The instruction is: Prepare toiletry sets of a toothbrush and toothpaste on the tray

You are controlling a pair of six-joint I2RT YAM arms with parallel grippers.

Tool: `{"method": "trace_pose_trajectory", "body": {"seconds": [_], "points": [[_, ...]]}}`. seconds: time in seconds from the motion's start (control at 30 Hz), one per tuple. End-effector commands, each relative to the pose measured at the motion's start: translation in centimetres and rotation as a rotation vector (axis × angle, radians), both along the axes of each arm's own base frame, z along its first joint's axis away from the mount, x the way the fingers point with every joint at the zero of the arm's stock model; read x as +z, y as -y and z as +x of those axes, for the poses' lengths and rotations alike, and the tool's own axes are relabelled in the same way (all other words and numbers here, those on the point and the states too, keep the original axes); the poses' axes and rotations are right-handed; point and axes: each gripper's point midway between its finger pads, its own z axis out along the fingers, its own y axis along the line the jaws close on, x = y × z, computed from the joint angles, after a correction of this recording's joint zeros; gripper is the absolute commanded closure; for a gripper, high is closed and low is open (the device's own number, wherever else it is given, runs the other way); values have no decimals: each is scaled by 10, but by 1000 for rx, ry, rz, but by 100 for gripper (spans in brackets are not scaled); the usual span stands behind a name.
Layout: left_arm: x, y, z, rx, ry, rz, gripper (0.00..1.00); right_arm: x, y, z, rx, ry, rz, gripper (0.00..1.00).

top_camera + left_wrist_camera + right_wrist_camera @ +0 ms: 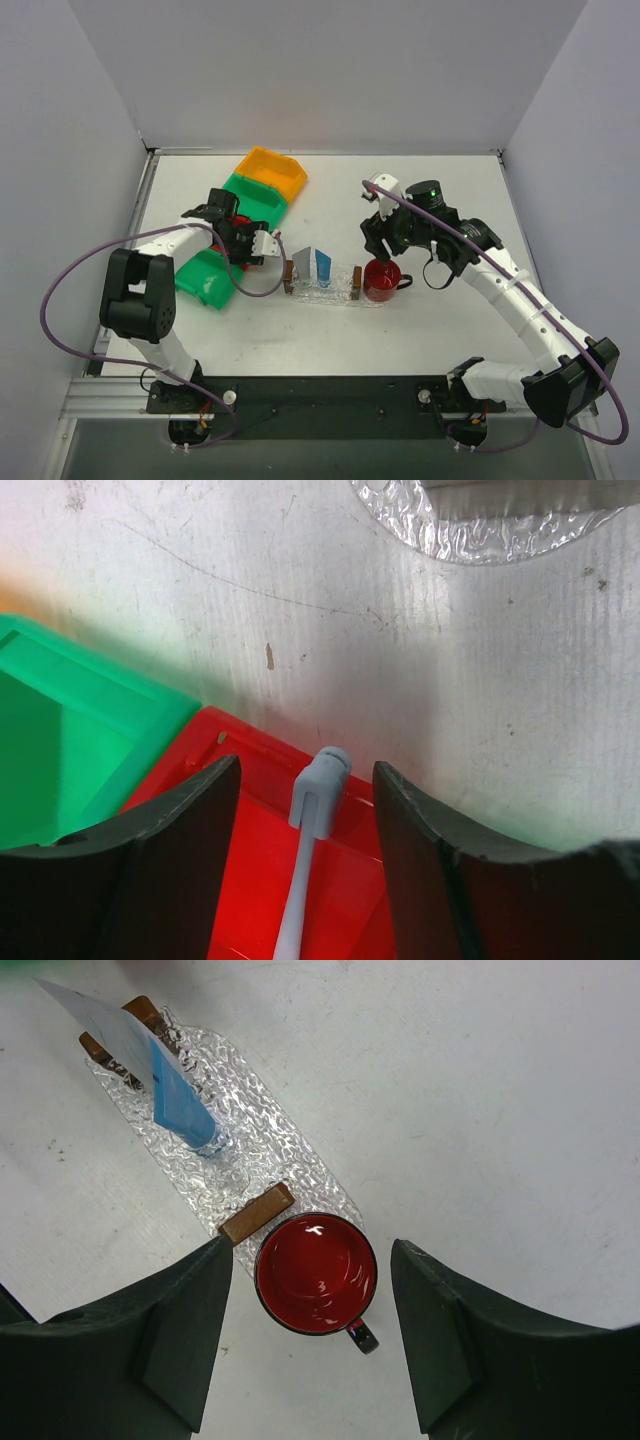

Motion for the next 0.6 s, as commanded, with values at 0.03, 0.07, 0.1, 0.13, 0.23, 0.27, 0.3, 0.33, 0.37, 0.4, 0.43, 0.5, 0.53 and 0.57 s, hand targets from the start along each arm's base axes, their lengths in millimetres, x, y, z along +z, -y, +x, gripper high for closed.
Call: {"method": "trace_pose_trajectory", "body": {"seconds": [0.03,0.07,0.1,0.13,0.23,0.27,0.3,0.33,0.37,0.4,0.43,0.5,0.53,0.57], "points": [[5,7,4,-44,7,7,39,4,0,-3,11,5,23,41],[5,6,3,-46,6,8,41,4,0,-3,12,3,23,41],[5,6,3,-47,6,13,45,3,0,-3,13,0,22,41],[4,6,3,-47,2,14,47,3,0,-3,13,1,23,41],[3,4,2,-46,-6,25,55,2,0,-3,14,0,21,41],[3,4,2,-50,-5,30,57,2,0,-3,14,0,21,41],[2,2,1,-46,-14,37,58,2,-1,-3,17,-3,21,41],[4,3,2,-47,-11,35,61,2,0,-3,16,0,22,41],[6,3,2,-45,-11,36,63,2,-1,-4,16,-2,23,41],[6,2,1,-45,-19,34,65,2,0,-4,17,0,23,41],[10,3,2,-43,-14,29,67,1,0,-4,14,-3,22,41],[13,5,2,-43,-14,22,71,2,0,-3,14,-5,24,41],[16,5,2,-42,-12,21,72,2,0,-3,13,-3,24,41],[19,6,2,-42,-10,18,76,3,-1,-4,16,-1,24,41]]}}
